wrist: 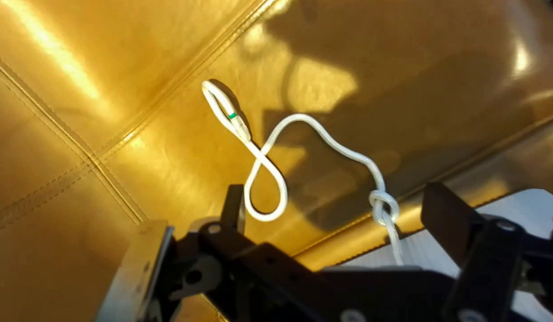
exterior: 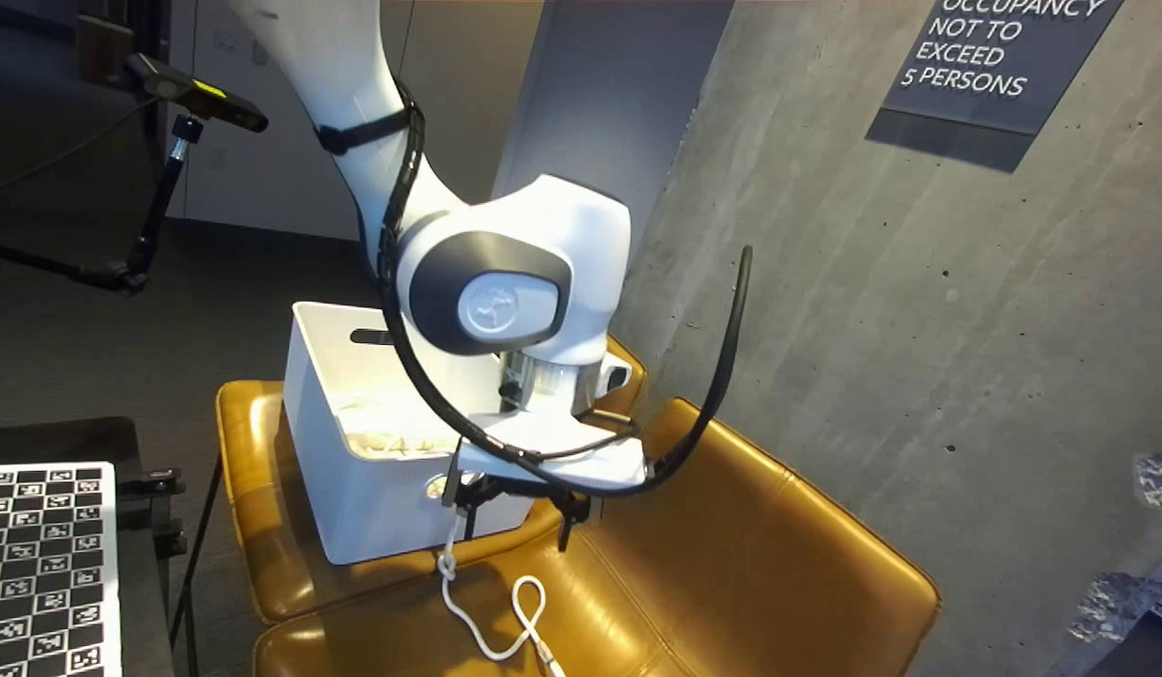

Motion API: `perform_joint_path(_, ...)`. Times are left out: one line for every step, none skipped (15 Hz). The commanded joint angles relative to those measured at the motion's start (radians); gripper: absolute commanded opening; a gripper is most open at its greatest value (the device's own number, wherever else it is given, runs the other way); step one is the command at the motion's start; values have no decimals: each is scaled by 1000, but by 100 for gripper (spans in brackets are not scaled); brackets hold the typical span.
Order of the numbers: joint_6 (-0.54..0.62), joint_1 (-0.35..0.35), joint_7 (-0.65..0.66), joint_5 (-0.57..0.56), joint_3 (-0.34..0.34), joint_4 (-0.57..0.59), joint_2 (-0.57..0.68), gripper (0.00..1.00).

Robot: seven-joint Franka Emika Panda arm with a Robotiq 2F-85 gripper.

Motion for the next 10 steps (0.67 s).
perform_joint_path(110, -36, -11, 8, 10, 108, 161, 100)
perform_joint_path(134, -42, -4, 3, 13, 136, 202, 100)
perform_joint_path(145, -48, 2, 1, 17, 169, 243, 100)
perform_joint_path(159, -52, 8, -2, 20, 201, 283, 100)
perform_joint_path(168, -53, 15, -6, 21, 238, 326, 100)
perform_joint_path(171, -54, 22, -8, 23, 271, 360, 100)
perform_joint_path(173, -53, 30, -11, 24, 302, 392, 100)
perform_joint_path(169, -53, 36, -11, 26, 337, 428, 100)
perform_joint_path(160, -53, 44, -10, 27, 371, 462, 100)
perform_joint_path(155, -53, 53, -10, 28, 400, 490, 100)
